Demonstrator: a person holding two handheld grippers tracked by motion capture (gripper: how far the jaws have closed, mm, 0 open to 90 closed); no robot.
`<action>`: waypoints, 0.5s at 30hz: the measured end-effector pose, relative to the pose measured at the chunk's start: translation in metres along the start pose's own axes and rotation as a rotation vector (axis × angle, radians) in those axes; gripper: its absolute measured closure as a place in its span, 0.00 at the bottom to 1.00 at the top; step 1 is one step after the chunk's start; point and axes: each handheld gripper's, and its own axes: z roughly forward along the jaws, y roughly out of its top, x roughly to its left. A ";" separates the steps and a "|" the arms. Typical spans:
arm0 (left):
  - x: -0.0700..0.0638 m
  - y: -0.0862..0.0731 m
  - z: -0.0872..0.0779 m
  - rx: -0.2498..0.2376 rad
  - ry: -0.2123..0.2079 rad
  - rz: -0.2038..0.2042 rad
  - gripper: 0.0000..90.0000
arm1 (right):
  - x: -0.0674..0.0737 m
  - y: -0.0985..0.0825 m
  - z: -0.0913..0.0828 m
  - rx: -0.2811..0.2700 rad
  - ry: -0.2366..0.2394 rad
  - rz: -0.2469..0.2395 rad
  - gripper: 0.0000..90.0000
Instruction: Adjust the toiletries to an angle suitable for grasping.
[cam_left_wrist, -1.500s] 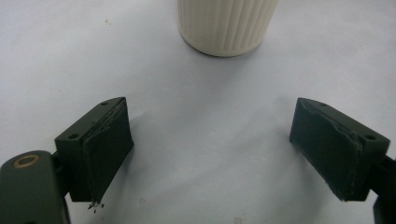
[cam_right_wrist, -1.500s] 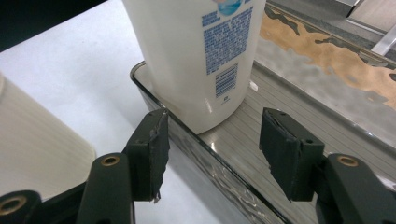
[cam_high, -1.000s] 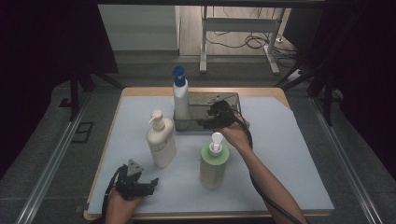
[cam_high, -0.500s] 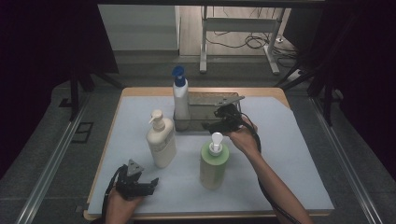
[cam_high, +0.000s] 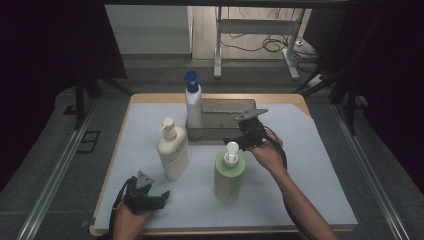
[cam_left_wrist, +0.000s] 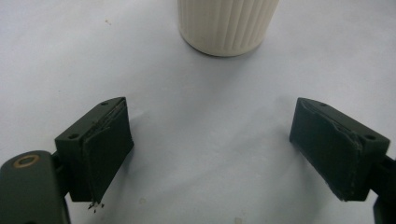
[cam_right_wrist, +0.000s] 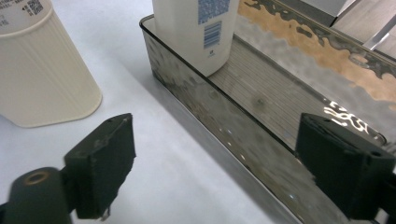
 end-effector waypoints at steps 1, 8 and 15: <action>0.000 0.000 0.000 0.000 0.000 0.000 0.14 | -0.001 -0.002 -0.003 0.000 0.005 0.009 0.08; 0.000 0.000 0.000 0.000 0.000 0.000 0.14 | -0.004 -0.008 -0.014 0.000 0.009 0.016 0.02; 0.000 0.000 0.000 0.001 0.000 0.000 0.14 | -0.004 -0.019 -0.029 0.005 0.008 0.018 0.00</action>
